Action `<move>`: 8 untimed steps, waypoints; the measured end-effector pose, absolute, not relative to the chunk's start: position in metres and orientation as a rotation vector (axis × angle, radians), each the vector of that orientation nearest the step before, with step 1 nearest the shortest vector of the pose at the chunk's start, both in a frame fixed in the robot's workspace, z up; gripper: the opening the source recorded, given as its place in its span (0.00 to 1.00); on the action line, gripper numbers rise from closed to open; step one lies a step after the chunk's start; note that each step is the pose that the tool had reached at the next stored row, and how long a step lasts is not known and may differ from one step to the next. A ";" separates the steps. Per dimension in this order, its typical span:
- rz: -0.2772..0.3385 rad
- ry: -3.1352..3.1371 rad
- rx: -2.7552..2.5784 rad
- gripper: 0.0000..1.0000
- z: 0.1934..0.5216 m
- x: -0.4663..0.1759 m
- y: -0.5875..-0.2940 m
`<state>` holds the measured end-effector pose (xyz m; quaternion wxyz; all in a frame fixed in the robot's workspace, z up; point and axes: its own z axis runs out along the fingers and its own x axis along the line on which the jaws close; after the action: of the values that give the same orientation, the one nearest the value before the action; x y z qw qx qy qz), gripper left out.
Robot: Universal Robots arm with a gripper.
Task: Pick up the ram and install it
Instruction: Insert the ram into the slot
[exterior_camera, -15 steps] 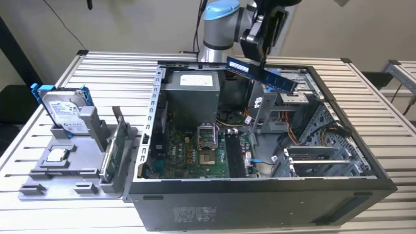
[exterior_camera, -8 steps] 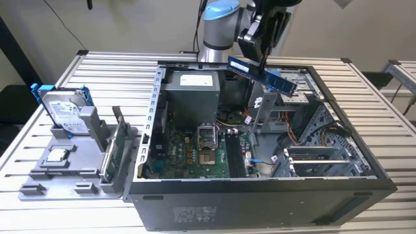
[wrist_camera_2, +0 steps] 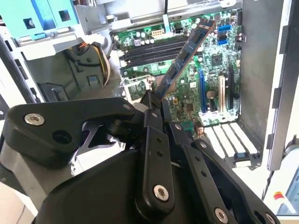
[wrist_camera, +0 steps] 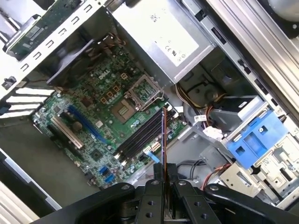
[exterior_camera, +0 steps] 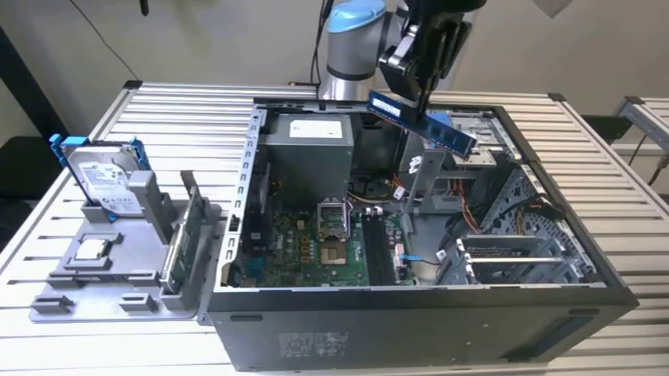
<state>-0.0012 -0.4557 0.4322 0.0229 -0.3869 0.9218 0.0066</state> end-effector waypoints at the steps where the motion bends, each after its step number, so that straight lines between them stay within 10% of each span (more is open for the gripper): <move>1: 0.020 2.858 -1.188 0.14 0.432 -0.001 -0.456; 8: 0.018 2.890 -1.110 0.14 0.431 -0.001 -0.458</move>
<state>-0.0012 -0.4580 0.4309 0.0231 -0.3584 0.9333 0.0058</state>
